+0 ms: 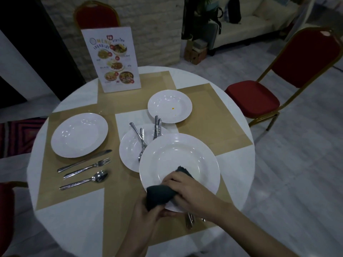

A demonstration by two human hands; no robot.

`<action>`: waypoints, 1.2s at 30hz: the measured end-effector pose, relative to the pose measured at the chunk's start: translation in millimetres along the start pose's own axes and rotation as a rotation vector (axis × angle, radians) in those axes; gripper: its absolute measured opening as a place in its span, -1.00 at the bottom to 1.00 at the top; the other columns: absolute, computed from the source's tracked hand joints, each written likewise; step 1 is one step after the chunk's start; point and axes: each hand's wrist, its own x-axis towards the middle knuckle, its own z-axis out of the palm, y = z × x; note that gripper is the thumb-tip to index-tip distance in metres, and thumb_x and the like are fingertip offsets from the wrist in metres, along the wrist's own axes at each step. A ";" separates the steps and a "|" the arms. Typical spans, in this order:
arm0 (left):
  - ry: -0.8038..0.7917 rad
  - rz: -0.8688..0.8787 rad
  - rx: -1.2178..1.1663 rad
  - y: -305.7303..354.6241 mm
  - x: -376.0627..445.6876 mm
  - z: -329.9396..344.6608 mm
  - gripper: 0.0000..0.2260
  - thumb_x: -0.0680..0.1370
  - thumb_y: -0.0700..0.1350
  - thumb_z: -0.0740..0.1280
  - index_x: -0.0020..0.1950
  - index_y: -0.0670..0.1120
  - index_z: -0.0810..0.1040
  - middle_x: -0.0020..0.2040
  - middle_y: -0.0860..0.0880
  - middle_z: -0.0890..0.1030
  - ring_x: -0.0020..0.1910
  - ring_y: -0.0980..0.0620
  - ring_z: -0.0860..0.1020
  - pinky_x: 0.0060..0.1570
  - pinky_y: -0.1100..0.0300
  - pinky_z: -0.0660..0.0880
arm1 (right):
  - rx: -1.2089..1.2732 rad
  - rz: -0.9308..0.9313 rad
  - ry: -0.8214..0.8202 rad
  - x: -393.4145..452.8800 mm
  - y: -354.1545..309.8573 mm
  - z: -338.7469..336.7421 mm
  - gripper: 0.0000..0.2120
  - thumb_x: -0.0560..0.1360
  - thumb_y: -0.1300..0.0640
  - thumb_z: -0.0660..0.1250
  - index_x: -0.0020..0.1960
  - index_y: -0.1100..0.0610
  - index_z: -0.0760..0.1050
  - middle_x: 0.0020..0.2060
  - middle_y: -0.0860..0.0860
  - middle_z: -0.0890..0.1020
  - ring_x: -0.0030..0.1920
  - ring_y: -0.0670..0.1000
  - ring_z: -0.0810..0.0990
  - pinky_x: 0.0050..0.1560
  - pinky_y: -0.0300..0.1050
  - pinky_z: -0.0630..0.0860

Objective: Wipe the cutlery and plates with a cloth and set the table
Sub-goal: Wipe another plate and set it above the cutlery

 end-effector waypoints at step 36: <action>-0.135 0.125 0.121 7.0 -6.7 16.9 -0.57 0.38 -0.32 0.22 0.24 -0.12 0.47 -0.18 -0.09 0.64 -0.31 -0.14 0.64 -0.33 0.06 0.59 | -0.140 0.441 0.518 24.9 42.7 -16.3 -0.86 0.54 0.29 0.21 0.08 0.21 0.46 0.05 0.08 0.46 0.01 0.07 0.48 0.06 -0.08 0.43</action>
